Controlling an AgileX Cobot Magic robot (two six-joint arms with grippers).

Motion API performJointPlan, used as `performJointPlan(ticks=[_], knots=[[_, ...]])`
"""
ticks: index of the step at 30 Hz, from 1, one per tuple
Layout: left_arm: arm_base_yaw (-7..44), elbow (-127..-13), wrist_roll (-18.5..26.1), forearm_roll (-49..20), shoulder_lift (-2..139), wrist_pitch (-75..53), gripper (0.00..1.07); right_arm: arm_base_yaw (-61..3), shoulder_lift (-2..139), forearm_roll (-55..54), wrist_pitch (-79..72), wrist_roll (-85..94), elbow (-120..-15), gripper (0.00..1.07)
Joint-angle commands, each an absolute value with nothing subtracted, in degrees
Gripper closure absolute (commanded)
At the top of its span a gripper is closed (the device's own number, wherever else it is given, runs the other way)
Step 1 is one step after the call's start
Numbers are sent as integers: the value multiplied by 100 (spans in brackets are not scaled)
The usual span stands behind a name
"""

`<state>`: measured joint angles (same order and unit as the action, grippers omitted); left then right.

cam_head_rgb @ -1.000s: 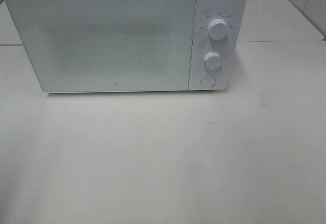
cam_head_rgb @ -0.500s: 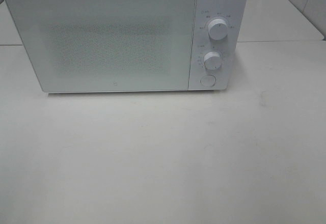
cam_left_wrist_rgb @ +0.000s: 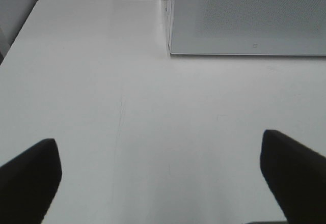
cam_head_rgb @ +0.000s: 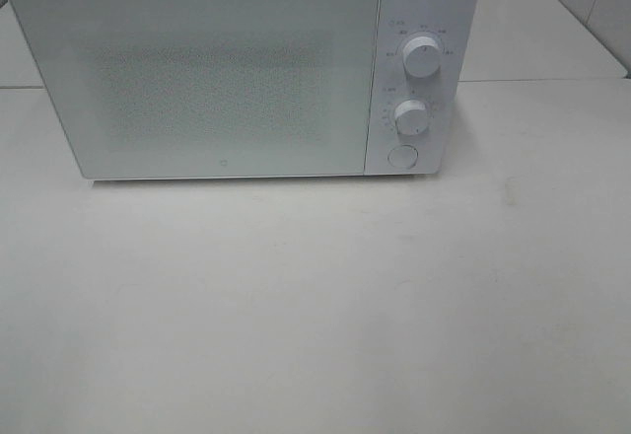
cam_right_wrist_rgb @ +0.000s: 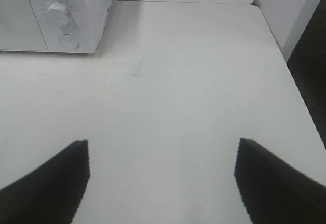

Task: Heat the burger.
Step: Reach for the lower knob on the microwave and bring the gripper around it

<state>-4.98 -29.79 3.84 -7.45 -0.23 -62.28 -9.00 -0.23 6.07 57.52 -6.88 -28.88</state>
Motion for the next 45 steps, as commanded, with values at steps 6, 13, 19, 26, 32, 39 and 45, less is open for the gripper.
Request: performJointPlan(ticks=[6, 13, 19, 26, 32, 39, 45], knots=[[-516, -2956, 332, -762, -126, -6154, 7, -865, -206, 636, 5712, -705, -2876, 31], [-516, -2956, 332, -762, -126, -6154, 7, -865, -206, 636, 5712, -705, -2876, 31], [-516, -2956, 332, -762, -126, -6154, 7, -865, -206, 630, 5712, -705, -2876, 31], [-516, -2956, 332, -762, -126, -6154, 7, -865, -206, 630, 5712, -705, -2876, 31], [-516, -2956, 332, -762, -126, -6154, 8, -865, -195, 653, 5626, -705, -2928, 31], [-516, -2956, 332, -762, -126, -6154, 8, -865, 206, 653, 5340, -705, -3117, 31], [-516, -2956, 332, -762, -126, -6154, 8, -865, 773, 647, 4595, -705, -3094, 31]])
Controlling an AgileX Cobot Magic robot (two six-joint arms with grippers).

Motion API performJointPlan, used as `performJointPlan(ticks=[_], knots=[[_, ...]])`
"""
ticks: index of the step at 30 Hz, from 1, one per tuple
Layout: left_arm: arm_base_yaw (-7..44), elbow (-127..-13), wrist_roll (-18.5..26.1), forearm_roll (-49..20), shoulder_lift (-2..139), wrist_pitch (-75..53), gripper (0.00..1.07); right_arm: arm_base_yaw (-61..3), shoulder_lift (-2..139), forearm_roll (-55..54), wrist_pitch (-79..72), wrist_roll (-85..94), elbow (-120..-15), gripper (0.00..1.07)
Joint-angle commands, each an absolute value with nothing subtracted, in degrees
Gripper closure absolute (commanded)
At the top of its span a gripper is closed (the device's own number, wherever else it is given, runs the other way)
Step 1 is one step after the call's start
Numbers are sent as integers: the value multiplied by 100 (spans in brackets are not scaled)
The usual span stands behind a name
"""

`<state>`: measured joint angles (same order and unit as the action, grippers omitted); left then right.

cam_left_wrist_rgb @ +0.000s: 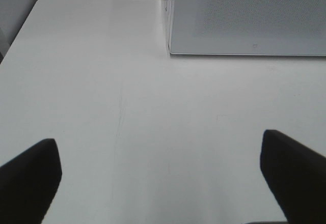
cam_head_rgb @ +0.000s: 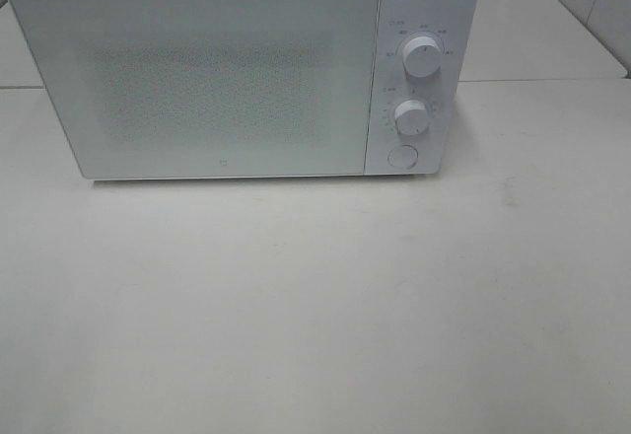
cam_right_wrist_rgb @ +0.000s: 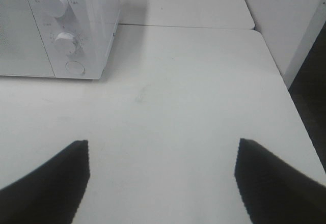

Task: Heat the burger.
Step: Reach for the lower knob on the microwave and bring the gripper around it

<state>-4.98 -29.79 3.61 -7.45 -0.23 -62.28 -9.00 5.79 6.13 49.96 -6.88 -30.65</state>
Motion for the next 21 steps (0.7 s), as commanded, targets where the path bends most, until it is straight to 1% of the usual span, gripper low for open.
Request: performJointPlan(ticks=[1, 15, 21], knots=[[-516, -2956, 332, -762, -126, -6154, 8, -865, 985, 647, 4332, -705, -3094, 31], [-516, -2956, 332, -762, -126, -6154, 8, -865, 2412, 647, 3014, -705, -3088, 31], [-516, -2956, 332, -762, -126, -6154, 9, -865, 3226, 647, 2137, -705, -3088, 31]])
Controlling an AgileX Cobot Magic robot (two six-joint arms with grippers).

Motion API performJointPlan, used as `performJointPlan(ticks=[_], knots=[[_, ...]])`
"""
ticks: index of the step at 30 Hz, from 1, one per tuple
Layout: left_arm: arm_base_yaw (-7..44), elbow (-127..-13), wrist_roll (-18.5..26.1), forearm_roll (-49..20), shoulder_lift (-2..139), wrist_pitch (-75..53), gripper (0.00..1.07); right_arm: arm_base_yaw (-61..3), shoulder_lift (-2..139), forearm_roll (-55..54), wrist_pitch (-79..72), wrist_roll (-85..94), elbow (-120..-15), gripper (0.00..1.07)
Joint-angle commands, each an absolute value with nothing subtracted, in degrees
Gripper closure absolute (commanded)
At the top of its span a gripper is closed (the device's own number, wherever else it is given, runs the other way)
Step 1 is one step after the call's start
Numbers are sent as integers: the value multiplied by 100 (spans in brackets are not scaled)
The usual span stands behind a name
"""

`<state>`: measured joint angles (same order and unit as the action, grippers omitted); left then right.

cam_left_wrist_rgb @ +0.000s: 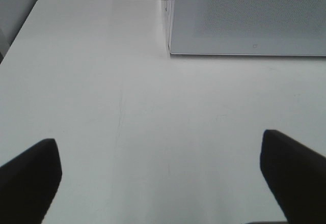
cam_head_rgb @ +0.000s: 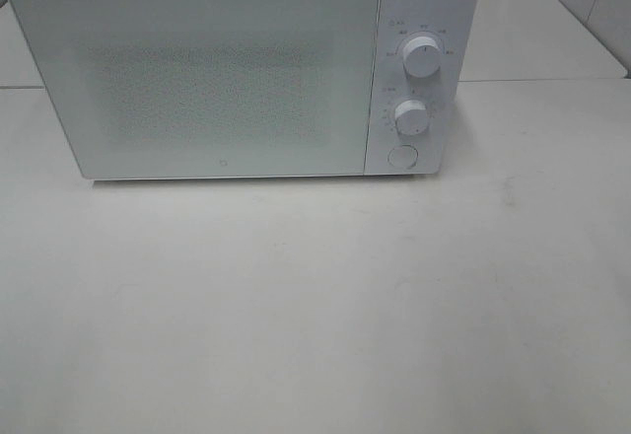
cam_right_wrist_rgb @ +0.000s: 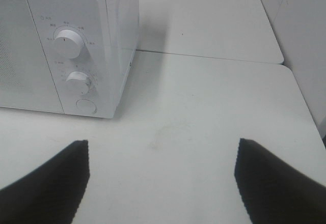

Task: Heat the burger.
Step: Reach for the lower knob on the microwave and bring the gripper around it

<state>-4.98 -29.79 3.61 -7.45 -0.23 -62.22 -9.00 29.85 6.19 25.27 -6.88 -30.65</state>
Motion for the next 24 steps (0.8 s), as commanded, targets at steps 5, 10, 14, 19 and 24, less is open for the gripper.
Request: performJointPlan(ticks=[5, 10, 14, 19, 24], knots=[[-516, -2956, 332, -762, -126, -6154, 9, -865, 3673, 647, 1616, -705, -3088, 31], [-516, -2956, 338, -762, -126, -6154, 9, -865, 4269, 636, 837, -716, -2991, 31], [-516, -2956, 338, -762, -126, -6154, 9, -865, 4601, 636, 86, -728, -2710, 31], [-516, -2956, 338, -762, -126, -6154, 9, -865, 4956, 607, -1037, -728, -2286, 31], [-516, -2956, 338, -762, -126, -6154, 9, -865, 5323, 264, -2257, -504, -1839, 31]])
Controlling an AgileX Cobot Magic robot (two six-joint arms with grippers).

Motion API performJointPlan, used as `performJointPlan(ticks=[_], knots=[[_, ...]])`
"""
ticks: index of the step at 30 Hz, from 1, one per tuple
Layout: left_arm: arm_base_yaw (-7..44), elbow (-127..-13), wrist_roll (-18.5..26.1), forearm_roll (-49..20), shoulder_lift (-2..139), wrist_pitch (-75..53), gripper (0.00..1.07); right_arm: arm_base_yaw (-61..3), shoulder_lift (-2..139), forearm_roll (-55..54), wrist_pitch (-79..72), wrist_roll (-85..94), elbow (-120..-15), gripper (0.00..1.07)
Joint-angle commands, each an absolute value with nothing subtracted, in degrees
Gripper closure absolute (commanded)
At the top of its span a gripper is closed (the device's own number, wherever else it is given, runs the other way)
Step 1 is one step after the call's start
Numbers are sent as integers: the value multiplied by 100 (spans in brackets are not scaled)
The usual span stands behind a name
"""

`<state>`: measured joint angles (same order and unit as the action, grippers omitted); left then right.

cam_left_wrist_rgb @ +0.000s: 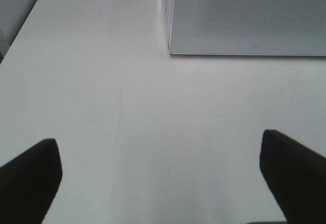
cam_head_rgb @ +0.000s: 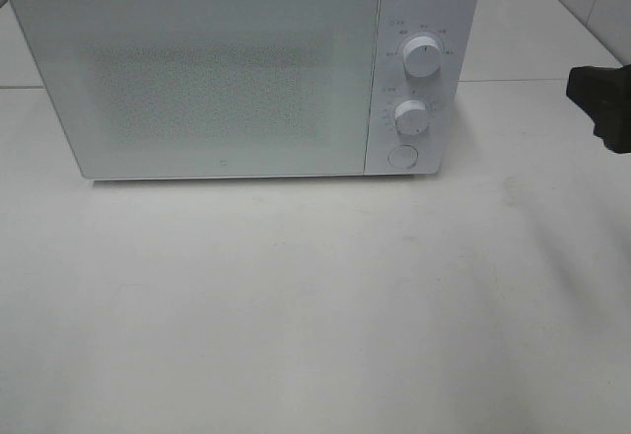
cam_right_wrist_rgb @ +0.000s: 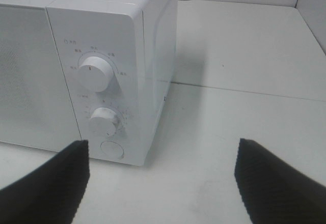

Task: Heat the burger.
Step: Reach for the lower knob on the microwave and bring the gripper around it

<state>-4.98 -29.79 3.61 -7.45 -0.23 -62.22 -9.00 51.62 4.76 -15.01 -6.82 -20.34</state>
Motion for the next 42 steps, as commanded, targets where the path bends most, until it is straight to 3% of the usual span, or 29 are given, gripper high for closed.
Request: performJointPlan(ticks=[1, 10, 15, 20, 33, 42], knots=[[-516, -2956, 338, -762, -126, -6154, 9, -871, 5489, 0, -2636, -212, -1696, 31], [-516, -2956, 338, -762, -126, -6154, 9, -894, 6325, -1163, -4263, 607, -1232, 31], [-516, -2956, 338, -762, -126, -6154, 9, -951, 6675, -1203, -4601, 607, -1232, 31], [-516, -2956, 338, -762, -126, -6154, 9, -1518, 7145, -1799, -5128, 974, -1232, 31], [-516, -2956, 338, -762, -126, -6154, 9, -3696, 8869, -4114, -7391, 1530, -1324, 31], [-516, -2956, 338, -762, -126, -6154, 9, -4269, 9534, -4801, -7443, 1558, -1874, 31]])
